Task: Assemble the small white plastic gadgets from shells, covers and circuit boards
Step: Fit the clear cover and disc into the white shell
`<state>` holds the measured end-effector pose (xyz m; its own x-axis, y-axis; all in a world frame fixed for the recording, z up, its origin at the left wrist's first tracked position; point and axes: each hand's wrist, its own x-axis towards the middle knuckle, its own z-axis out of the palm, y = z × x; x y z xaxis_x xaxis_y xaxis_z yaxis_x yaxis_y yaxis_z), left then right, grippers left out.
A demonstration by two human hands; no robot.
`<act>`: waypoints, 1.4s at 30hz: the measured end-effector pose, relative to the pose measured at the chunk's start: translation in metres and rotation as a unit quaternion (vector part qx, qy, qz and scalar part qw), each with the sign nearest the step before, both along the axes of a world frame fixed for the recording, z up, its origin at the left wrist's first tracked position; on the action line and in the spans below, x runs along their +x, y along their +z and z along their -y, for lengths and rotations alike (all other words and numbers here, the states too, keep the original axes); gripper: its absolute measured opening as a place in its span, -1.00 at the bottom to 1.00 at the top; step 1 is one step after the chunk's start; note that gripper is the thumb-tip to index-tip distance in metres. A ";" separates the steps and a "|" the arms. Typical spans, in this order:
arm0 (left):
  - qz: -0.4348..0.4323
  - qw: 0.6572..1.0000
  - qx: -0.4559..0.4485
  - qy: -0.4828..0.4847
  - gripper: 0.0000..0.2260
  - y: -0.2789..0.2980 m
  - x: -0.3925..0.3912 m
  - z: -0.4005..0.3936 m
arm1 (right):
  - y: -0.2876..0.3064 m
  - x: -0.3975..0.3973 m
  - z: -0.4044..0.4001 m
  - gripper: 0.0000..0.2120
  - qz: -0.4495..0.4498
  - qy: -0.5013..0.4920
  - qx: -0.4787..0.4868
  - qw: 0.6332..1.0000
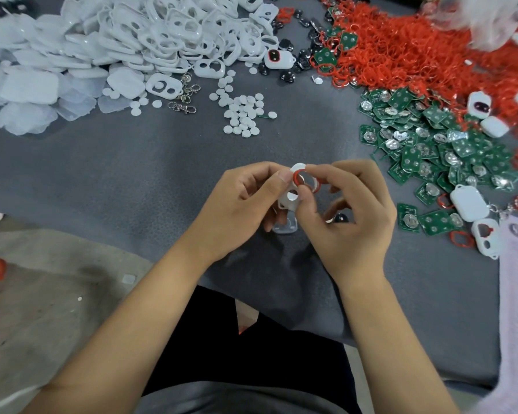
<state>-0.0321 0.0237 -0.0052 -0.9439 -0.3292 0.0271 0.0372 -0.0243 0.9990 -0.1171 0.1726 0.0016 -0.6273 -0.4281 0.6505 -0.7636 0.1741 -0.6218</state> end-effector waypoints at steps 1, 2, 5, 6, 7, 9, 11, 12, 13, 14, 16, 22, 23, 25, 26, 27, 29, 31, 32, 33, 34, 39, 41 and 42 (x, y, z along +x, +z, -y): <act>0.000 1.000 0.000 0.000 -0.74 0.000 0.000 0.000 | 0.000 0.000 0.000 -0.88 0.000 0.000 0.001 1.000; 0.000 1.000 0.000 -0.001 -0.74 0.000 0.000 0.000 | 0.000 0.000 0.000 -0.89 0.000 0.000 0.004 1.000; -0.001 1.000 0.000 -0.006 -0.73 0.000 0.000 0.000 | 0.000 -0.001 0.000 -0.89 0.002 0.004 0.009 1.000; -0.001 1.000 0.000 -0.007 -0.72 0.000 0.000 0.000 | -0.001 -0.001 0.001 -0.89 0.003 0.005 0.010 1.000; -0.001 1.000 -0.001 -0.006 -0.72 0.000 0.000 0.000 | -0.001 -0.001 0.001 -0.89 0.003 0.005 0.009 1.000; 0.000 1.000 -0.001 -0.003 -0.72 0.000 0.000 0.000 | -0.001 -0.001 0.001 -0.89 0.002 0.004 0.005 1.000; 0.002 1.000 0.001 -0.001 -0.70 0.000 0.000 -0.001 | -0.001 0.000 0.001 -0.89 0.001 0.002 0.001 1.000; 0.003 1.000 0.001 -0.001 -0.69 0.000 0.000 -0.001 | -0.001 0.000 0.001 -0.90 0.002 0.001 -0.001 1.000; 0.002 1.000 0.000 -0.001 -0.68 0.000 0.000 -0.001 | -0.001 0.000 0.001 -0.91 0.003 -0.001 -0.002 1.000; -0.002 1.000 -0.003 -0.001 -0.70 0.001 0.001 -0.002 | -0.002 0.000 0.000 -0.93 0.003 -0.002 -0.003 1.000; -0.007 1.000 -0.014 -0.001 -0.78 0.002 0.001 -0.002 | -0.002 0.000 0.000 -0.95 0.004 0.002 0.000 1.000; -0.016 1.000 -0.022 -0.004 -0.82 0.006 0.001 -0.002 | -0.001 0.000 0.000 -0.95 0.004 0.012 0.014 1.000; -0.019 1.000 -0.016 -0.003 -0.82 0.006 0.001 -0.003 | -0.002 0.000 0.001 -0.95 0.004 0.012 0.010 1.000; -0.025 1.000 -0.006 -0.002 -0.82 0.007 0.002 -0.004 | -0.001 0.000 0.001 -0.96 0.005 0.013 0.000 1.000; -0.028 1.000 -0.004 -0.002 -0.83 0.007 0.002 -0.004 | -0.001 0.001 0.000 -0.96 0.006 0.016 -0.003 1.000; -0.031 1.000 -0.003 0.000 -0.84 0.007 0.002 -0.004 | 0.000 0.001 0.000 -0.96 0.007 0.021 -0.006 1.000; -0.036 0.999 0.003 0.006 -0.85 0.007 0.001 -0.005 | 0.002 0.001 0.000 -0.95 0.010 0.032 -0.012 0.999; -0.038 0.999 0.009 0.015 -0.85 0.006 0.001 -0.004 | 0.003 0.001 0.000 -0.94 0.008 0.030 -0.023 0.999; -0.037 0.999 0.009 0.019 -0.85 0.005 0.001 -0.004 | 0.003 0.001 0.000 -0.95 0.007 0.024 -0.025 0.999; -0.037 0.999 0.009 0.021 -0.85 0.005 0.001 -0.004 | 0.003 0.001 0.000 -0.94 0.010 0.015 -0.025 1.000; -0.036 0.999 0.008 0.022 -0.85 0.004 0.001 -0.004 | 0.002 0.000 -0.001 -0.92 0.015 0.007 -0.023 1.000; -0.027 0.999 -0.011 0.041 -0.82 0.003 0.001 -0.004 | -0.001 -0.001 0.001 -0.80 0.020 0.003 0.016 1.000; -0.019 0.998 -0.019 0.054 -0.83 0.003 0.000 -0.004 | -0.002 -0.002 0.001 -0.81 0.032 0.009 0.028 0.999; -0.015 0.998 -0.022 0.058 -0.84 0.003 0.000 -0.004 | -0.003 -0.002 0.001 -0.82 0.042 0.011 0.032 0.999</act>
<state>-0.0318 0.0279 -0.0023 -0.8977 -0.4349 0.0707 0.0665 0.0251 0.9975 -0.1195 0.1715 -0.0011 -0.6681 -0.4811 0.5677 -0.7137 0.1986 -0.6717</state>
